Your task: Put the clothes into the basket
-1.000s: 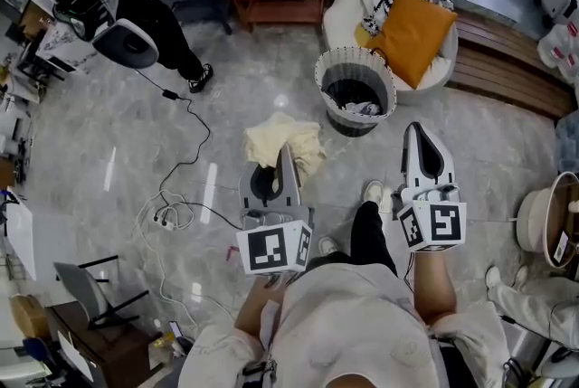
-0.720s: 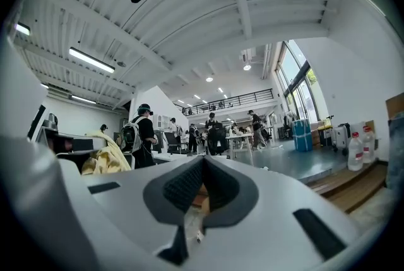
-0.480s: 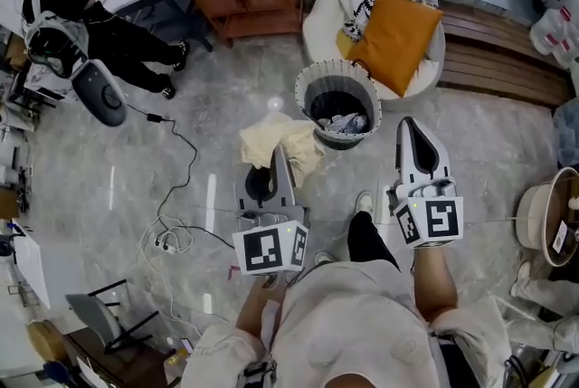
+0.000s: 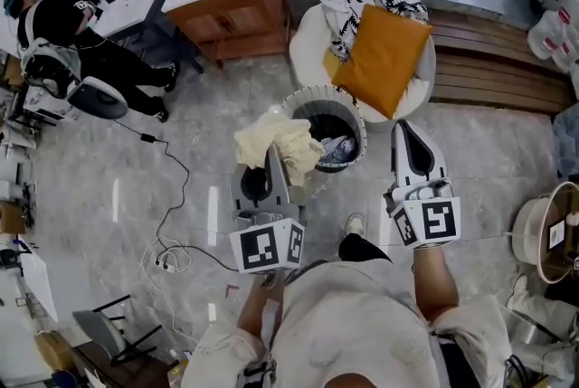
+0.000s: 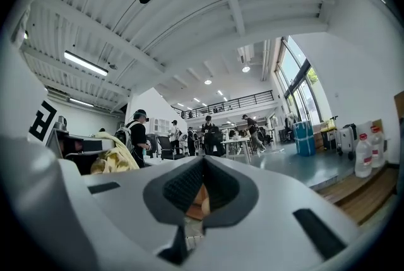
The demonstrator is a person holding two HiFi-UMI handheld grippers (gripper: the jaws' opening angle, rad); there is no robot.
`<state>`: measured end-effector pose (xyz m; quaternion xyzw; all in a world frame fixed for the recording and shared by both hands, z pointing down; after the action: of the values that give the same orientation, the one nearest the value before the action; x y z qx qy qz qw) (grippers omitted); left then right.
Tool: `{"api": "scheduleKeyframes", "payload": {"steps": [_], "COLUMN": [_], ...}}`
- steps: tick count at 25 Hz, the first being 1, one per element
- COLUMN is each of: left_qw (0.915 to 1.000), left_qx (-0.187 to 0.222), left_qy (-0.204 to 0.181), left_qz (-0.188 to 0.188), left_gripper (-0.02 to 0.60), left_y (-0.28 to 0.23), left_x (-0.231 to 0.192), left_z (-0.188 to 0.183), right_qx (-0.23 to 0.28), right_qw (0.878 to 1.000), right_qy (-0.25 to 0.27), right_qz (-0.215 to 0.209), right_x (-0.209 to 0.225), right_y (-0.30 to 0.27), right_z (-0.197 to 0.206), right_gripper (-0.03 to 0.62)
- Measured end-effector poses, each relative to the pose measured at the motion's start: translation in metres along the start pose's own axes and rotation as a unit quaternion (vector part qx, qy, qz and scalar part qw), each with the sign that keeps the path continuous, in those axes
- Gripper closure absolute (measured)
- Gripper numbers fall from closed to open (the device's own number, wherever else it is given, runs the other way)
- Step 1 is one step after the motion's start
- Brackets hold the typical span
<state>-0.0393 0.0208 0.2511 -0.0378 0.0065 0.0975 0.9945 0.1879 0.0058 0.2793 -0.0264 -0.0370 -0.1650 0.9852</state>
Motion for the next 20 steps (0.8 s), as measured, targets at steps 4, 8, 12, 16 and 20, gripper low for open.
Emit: {"api": "scheduleKeyframes", "payload": {"steps": [4,8,12,16,20], "left_qw": [1.0,1.0,0.9998,0.9997,0.9993], "left_qx": [-0.002,-0.008,-0.018,-0.023,-0.03], "left_qy": [-0.002,-0.001,0.005,0.006,-0.003], "left_qz": [-0.005,-0.005,0.001,0.012,0.019], "left_gripper": [0.549,0.549,0.549,0.549,0.549], "left_y": [-0.037,-0.07,-0.098,-0.122,-0.15], "left_x": [0.014,0.021,0.025,0.023,0.015], "left_z": [-0.003,0.0,0.01,0.021,0.033], "right_qx": [0.002,-0.004,-0.011,-0.017,-0.022], "right_qw": [1.0,1.0,1.0,1.0,1.0], "right_qy": [0.001,-0.004,-0.005,0.0,0.011], "right_qz": [-0.002,0.001,0.006,0.009,0.01], "right_x": [0.034,0.059,0.074,0.08,0.078], "right_y": [-0.025,-0.048,-0.063,-0.077,-0.093], "right_z": [-0.004,-0.001,0.008,0.014,0.015], "right_gripper": [0.606,0.606,0.606,0.606,0.606]}}
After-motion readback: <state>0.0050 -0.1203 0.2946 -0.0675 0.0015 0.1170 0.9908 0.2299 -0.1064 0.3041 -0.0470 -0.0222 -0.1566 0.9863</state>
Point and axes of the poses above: the fingertips, and each gripper's own axes: y backward along the fingers, x to its right, z out of its underside, the point moved 2 cm from there along y, backward along the fingers, and after that the axes turned 5 degrees about -x, right-handed, at the moved point
